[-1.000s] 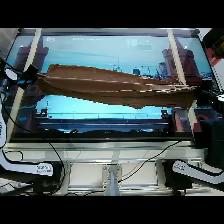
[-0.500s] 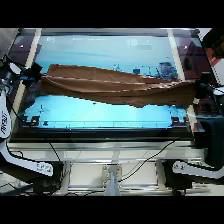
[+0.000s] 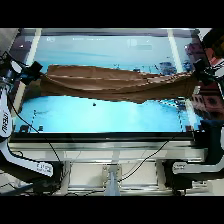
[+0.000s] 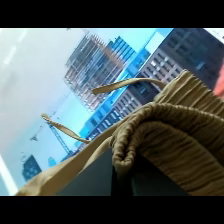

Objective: Fold the clothes and pants, and hang the long-sleeved shirts on hangers.

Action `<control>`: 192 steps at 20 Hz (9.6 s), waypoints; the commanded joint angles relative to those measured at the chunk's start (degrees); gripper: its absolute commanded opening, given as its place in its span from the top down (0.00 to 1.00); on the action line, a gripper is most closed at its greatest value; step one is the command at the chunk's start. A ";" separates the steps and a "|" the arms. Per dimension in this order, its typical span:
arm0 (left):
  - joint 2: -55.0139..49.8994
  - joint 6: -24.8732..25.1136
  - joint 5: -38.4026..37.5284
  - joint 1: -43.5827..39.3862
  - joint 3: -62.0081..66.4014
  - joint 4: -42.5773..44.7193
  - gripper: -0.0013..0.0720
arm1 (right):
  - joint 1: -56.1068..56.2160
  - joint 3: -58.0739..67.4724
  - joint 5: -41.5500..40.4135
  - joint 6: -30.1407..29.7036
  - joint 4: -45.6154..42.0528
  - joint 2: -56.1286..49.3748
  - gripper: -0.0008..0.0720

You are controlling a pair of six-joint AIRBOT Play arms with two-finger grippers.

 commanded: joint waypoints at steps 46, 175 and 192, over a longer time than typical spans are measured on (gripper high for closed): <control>3.56 14.78 -27.85 8.02 3.80 3.98 0.94 | 3.34 12.59 10.19 -17.53 -6.12 -7.72 0.67; 13.75 37.44 13.55 -25.79 -12.81 -19.98 0.41 | 39.41 34.91 27.17 -30.38 3.56 -1.64 0.96; -5.38 60.00 -16.15 -5.51 -12.83 -54.47 0.10 | 39.41 34.91 25.42 -31.91 3.06 -1.64 0.96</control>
